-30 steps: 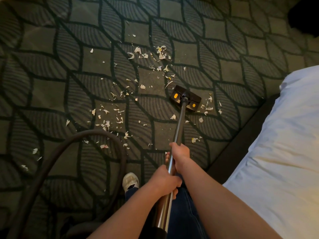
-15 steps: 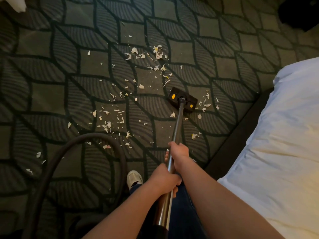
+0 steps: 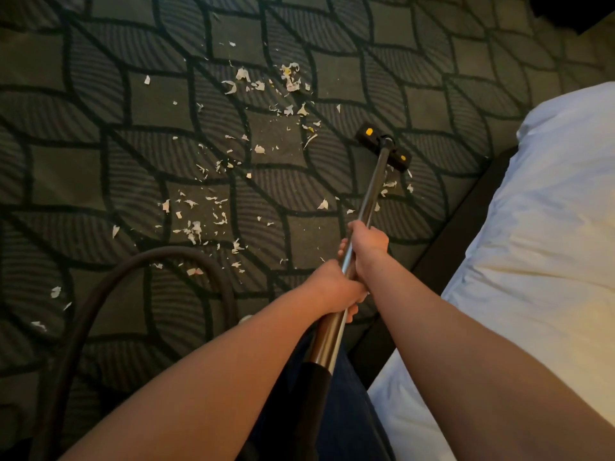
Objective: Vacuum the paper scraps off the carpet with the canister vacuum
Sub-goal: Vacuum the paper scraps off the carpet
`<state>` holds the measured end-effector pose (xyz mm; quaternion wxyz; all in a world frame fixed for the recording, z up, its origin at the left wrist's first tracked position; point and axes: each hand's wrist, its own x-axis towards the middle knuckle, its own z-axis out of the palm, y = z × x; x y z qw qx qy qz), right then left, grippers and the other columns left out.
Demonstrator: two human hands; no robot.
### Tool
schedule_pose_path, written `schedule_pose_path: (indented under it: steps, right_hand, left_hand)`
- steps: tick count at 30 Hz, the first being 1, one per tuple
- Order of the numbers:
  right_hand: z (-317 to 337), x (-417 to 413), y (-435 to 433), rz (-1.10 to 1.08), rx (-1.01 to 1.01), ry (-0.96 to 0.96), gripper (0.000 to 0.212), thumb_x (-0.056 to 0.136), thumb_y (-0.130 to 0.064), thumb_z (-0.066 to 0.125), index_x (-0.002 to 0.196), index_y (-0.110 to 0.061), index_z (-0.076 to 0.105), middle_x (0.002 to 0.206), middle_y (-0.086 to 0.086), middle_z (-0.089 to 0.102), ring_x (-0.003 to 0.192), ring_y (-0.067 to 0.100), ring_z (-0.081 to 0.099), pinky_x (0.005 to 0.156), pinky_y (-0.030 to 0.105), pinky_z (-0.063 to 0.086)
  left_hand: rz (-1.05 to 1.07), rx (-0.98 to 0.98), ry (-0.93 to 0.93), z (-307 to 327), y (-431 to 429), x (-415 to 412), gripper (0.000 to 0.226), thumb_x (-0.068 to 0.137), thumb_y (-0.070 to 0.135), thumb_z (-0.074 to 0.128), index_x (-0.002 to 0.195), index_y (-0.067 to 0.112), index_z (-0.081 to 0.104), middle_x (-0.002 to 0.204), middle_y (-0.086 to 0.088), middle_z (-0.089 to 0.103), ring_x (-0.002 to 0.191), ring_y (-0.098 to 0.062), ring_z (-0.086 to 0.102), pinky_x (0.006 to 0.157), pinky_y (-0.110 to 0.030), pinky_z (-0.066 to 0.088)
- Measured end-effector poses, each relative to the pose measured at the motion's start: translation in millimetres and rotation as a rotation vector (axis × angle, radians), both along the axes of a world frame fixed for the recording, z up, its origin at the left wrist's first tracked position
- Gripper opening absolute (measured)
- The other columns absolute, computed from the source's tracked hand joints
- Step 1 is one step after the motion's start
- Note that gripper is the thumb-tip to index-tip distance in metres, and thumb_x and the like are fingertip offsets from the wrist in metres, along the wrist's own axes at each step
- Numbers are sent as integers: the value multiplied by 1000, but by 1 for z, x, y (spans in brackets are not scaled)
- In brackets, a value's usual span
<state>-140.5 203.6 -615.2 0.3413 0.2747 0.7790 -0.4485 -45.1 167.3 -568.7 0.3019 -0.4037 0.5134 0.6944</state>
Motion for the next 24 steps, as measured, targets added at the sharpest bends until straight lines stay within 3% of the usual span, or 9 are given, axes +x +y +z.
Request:
schedule_pose_path:
  steps: [7, 17, 24]
  right_hand:
    - [-21, -51, 20, -73, 16, 6, 28, 99, -22, 55, 122, -7, 56, 78, 8, 58, 61, 15, 57, 54, 26, 52]
    - [-55, -97, 52, -183, -19, -45, 25, 97, -21, 57, 119, -10, 57, 74, 7, 56, 58, 15, 54, 54, 28, 50]
    - [-57, -128, 60, -135, -50, -95, 27, 99, -22, 56, 123, -10, 55, 79, 7, 57, 61, 14, 55, 54, 26, 50]
  left_hand:
    - [-79, 35, 7, -29, 11, -55, 23, 88, 9, 63, 109, 9, 54, 83, -8, 61, 60, -15, 57, 59, -28, 53]
    - [-144, 20, 2, -56, 34, -102, 27, 88, 9, 64, 108, 17, 47, 83, -6, 61, 59, -13, 56, 57, -26, 52]
    - [-111, -23, -7, -60, 45, -132, 25, 89, 10, 63, 105, 19, 45, 90, -8, 62, 63, -13, 58, 57, -26, 53]
